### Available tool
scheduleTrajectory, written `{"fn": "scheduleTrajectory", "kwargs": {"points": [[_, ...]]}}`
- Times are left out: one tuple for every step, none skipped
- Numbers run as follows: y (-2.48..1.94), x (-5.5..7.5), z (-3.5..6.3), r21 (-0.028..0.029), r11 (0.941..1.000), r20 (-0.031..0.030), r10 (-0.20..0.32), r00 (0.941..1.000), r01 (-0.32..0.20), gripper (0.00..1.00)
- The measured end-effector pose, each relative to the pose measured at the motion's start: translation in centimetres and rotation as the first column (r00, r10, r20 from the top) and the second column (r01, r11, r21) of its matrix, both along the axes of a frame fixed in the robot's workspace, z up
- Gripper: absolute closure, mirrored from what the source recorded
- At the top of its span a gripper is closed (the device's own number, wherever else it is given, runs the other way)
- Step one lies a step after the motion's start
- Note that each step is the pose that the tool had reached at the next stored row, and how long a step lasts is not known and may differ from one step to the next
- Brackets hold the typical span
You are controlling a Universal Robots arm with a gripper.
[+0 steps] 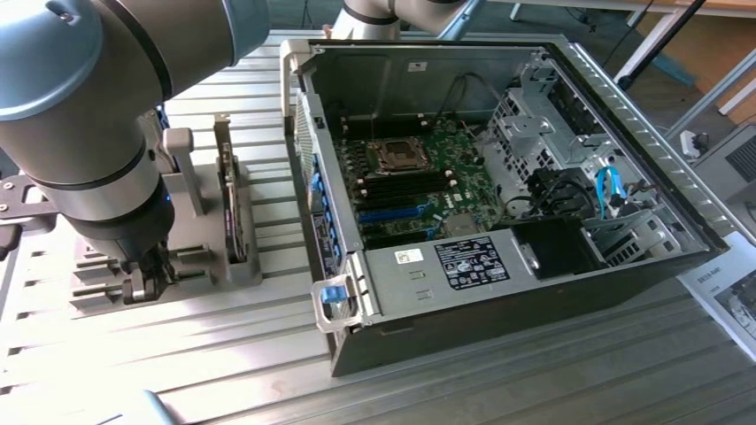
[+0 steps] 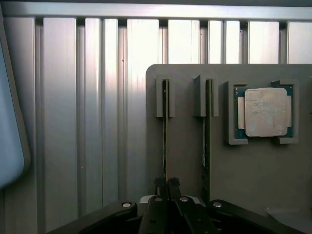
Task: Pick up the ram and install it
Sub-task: 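Pick up the ram and move it above insertion slot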
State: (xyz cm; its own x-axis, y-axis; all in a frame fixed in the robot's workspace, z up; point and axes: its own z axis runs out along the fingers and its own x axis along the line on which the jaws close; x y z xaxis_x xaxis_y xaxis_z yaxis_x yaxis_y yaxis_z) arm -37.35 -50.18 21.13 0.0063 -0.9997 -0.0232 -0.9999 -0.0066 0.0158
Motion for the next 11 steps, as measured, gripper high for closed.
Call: {"fn": "scheduleTrajectory", "kwargs": {"points": [[0.0,0.0,0.0,0.0,1.0,0.0,0.0,1.0,0.0,0.88],[0.0,0.0,0.0,0.0001,1.0,0.0,0.0,1.0,0.0,0.88],[0.0,0.0,0.0,0.0,1.0,0.0,0.0,1.0,0.0,0.88],[0.0,0.0,0.0,0.0001,1.0,0.0,0.0,1.0,0.0,0.88],[0.0,0.0,0.0,0.0,1.0,0.0,0.0,1.0,0.0,0.88],[0.0,0.0,0.0,0.0001,1.0,0.0001,0.0,1.0,0.0,0.88],[0.0,0.0,0.0,0.0001,1.0,0.0,0.0,1.0,0.0,0.88],[0.0,0.0,0.0,0.0,1.0,0.0,0.0,1.0,0.0,0.88],[0.0,0.0,0.0,0.0,1.0,0.0,0.0,1.0,0.0,0.88],[0.0,0.0,0.0,0.0001,1.0,0.0,0.0,1.0,0.0,0.88],[0.0,0.0,0.0,0.0,1.0,0.0,0.0,1.0,0.0,0.88]]}}
